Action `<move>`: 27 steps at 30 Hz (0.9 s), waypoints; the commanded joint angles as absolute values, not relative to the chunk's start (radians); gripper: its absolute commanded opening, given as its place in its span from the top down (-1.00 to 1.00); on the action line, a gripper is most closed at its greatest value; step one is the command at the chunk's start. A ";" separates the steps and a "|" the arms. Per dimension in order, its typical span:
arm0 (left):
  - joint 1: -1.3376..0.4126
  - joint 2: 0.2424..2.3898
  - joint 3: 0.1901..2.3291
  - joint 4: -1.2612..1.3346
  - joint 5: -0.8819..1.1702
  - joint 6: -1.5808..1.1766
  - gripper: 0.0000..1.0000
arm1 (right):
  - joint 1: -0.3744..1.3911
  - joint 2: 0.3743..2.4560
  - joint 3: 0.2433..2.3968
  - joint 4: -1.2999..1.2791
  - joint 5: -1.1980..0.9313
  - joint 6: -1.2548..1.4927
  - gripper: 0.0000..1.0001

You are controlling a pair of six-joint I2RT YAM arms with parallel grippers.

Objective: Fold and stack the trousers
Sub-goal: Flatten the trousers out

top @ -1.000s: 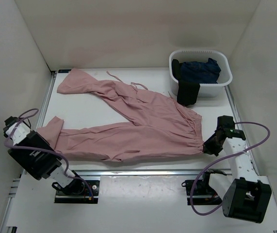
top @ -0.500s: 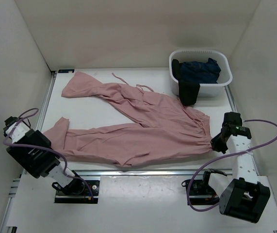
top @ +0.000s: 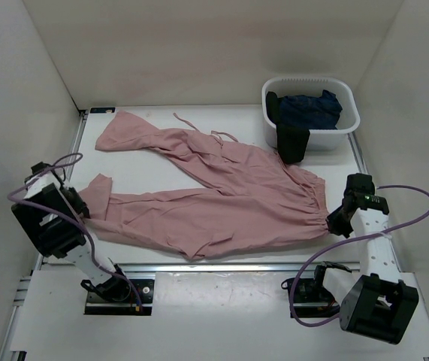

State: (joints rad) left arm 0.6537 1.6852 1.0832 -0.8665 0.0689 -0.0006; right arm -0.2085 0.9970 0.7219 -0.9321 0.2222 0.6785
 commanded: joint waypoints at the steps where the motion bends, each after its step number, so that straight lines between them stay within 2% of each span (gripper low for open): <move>1: 0.647 1.747 1.033 -0.850 0.040 0.000 0.59 | -0.221 1.000 0.748 -0.897 0.246 0.680 1.00; 2: 0.647 1.747 1.032 -0.850 0.040 0.000 0.72 | -0.221 1.000 0.764 -0.897 0.245 0.680 1.00; 5: 0.647 1.726 1.037 -0.850 0.049 0.000 0.72 | -0.221 1.046 0.849 -0.862 0.212 0.664 1.00; 8: 0.647 1.703 1.193 -0.896 0.049 0.000 0.72 | -0.221 1.132 0.975 -0.832 0.193 0.634 1.00; 12: 0.612 1.712 1.575 -1.020 0.049 0.000 0.72 | -0.221 1.278 1.308 -0.876 0.193 0.606 1.00; 13: 0.612 1.723 1.730 -1.047 0.049 0.000 0.72 | -0.221 1.314 1.435 -0.897 0.193 0.606 1.00; 16: 0.612 1.733 1.883 -1.123 0.017 0.000 0.72 | -0.221 1.325 1.543 -0.922 0.193 0.597 1.00; 19: 0.612 1.700 1.818 -1.123 -0.024 0.000 0.72 | -0.241 1.261 1.493 -0.934 0.207 0.627 1.00; 25: 0.612 1.539 1.267 -0.994 -0.127 0.000 0.72 | -0.287 1.091 1.131 -0.956 0.232 0.699 1.00; 27: 0.623 1.519 1.168 -0.963 -0.152 0.000 0.72 | -0.287 1.036 1.040 -0.965 0.264 0.719 1.00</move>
